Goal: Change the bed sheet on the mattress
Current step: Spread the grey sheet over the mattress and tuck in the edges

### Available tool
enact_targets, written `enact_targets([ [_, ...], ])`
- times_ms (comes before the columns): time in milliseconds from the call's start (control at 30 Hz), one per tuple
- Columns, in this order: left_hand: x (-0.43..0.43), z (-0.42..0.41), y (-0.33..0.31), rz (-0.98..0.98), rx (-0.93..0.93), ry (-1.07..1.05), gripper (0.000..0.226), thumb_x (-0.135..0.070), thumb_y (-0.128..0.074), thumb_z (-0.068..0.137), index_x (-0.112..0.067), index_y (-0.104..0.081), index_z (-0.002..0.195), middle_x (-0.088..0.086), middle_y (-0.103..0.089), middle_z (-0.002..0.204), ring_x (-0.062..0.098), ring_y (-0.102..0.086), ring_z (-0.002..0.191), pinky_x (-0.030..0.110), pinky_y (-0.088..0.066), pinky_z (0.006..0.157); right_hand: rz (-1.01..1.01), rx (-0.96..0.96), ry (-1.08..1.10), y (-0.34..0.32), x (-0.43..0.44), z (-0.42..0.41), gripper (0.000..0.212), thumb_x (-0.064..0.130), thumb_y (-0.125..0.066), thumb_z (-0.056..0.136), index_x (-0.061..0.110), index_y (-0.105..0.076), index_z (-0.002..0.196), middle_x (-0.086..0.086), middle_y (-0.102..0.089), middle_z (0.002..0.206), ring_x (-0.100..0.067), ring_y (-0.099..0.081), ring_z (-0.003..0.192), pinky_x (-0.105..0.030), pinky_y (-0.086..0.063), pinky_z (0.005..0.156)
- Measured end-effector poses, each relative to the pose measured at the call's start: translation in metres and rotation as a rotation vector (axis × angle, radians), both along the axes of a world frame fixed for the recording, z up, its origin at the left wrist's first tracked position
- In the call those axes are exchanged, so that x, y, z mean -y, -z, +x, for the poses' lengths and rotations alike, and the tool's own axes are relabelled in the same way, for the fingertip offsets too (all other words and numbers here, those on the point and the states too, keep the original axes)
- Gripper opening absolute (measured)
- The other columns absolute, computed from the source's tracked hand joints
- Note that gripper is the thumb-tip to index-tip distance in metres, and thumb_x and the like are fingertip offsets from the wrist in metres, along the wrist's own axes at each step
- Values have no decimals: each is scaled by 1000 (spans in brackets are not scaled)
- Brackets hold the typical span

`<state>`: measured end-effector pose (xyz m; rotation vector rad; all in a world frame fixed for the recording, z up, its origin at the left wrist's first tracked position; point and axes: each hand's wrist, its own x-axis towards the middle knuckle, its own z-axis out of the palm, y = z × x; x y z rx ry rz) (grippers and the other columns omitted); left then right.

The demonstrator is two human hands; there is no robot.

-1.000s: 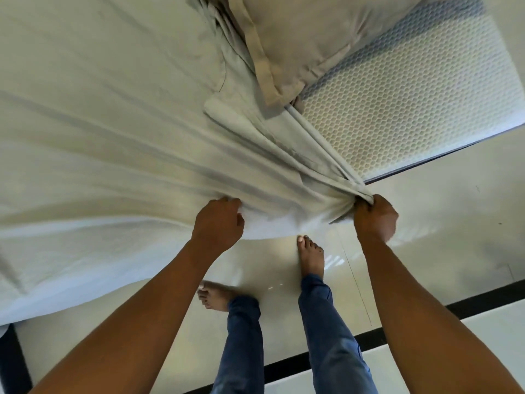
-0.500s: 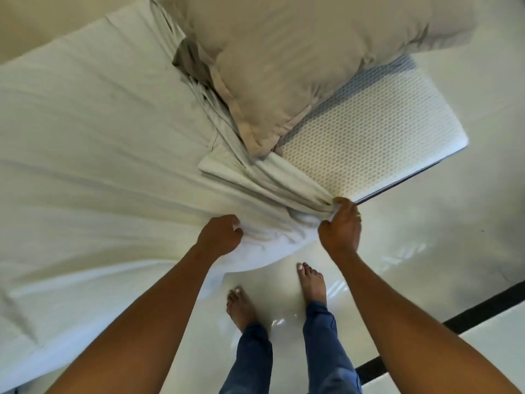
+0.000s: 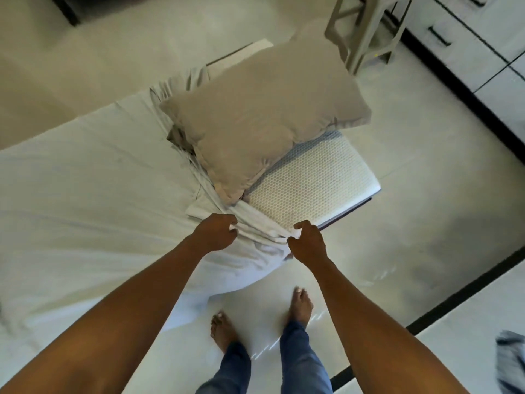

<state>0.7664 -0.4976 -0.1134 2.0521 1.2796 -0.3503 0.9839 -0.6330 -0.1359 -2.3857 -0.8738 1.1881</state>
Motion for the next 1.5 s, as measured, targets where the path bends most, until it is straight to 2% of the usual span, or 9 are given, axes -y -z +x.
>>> enact_targets([
  [300, -9, 0, -8, 20, 65, -268, 34, -24, -64, 95, -11, -65, 127, 12, -71, 116, 28, -65, 112, 28, -44, 87, -26, -112, -164, -21, -94, 51, 50, 22, -73, 88, 11, -54, 133, -8, -62, 120, -28, -60, 119, -30, -46, 92],
  [500, -20, -41, 31, -174, 63, -420, 32, -32, -62, 96, -21, -65, 126, 5, -70, 117, 22, -66, 110, 31, -50, 95, 69, -347, 297, 4, -199, 31, 105, 62, -82, 65, 5, -46, 146, -6, -53, 125, -25, -56, 112, -42, -49, 95],
  [667, -38, -91, 60, -236, 64, -563, 29, -33, -64, 95, -21, -66, 122, 7, -70, 109, 19, -66, 101, 31, -51, 94, 268, -567, 641, 20, -270, 12, 114, 75, -84, 50, 14, -55, 142, 9, -61, 128, -11, -60, 104, -35, -48, 94],
  [767, -52, -128, 73, -233, 27, -559, 30, -34, -64, 96, -22, -65, 124, 2, -69, 113, 15, -65, 99, 23, -46, 90, 272, -540, 803, 30, -307, 12, 109, 70, -85, 63, 14, -45, 147, 5, -59, 130, -17, -61, 106, -33, -55, 83],
  [867, -72, -166, 84, -235, -18, -571, 30, -34, -64, 96, -24, -65, 124, 3, -70, 116, 19, -67, 106, 27, -48, 95, 381, -431, 895, 33, -327, 10, 69, 37, -85, 79, 16, -52, 136, 3, -61, 127, -17, -62, 104, -32, -55, 83],
  [1067, -141, -194, 51, 34, 211, -830, 35, -42, -65, 92, -19, -70, 118, 7, -74, 104, 24, -69, 98, 28, -49, 90, 403, -714, 568, 4, -346, 6, 56, 28, -80, 79, 15, -67, 132, -3, -73, 124, -20, -69, 115, -38, -56, 96],
  [1233, -205, -189, 2, 92, 522, -1255, 53, -75, -43, 88, -28, -64, 100, 3, -68, 107, 29, -64, 108, 51, -49, 102, 222, -897, 346, -25, -319, -19, 26, 17, -68, 91, 8, -72, 114, -8, -78, 104, -23, -73, 95, -32, -61, 76],
  [1400, -191, -193, -25, -398, 779, -1252, 76, -86, -47, 79, -29, -65, 125, 0, -72, 120, 19, -67, 109, 40, -49, 100, -41, -976, 59, -28, -301, -67, 41, 5, -74, 78, 3, -70, 118, -15, -75, 109, -27, -75, 94, -37, -62, 81],
  [1500, -137, -219, 7, -340, 880, -1464, 65, -61, -77, 74, -19, -71, 123, 2, -74, 118, 22, -70, 110, 45, -52, 102, -153, -1008, -88, -9, -288, -107, 35, 0, -74, 75, 5, -76, 110, -18, -75, 110, -29, -75, 94, -39, -61, 81],
])
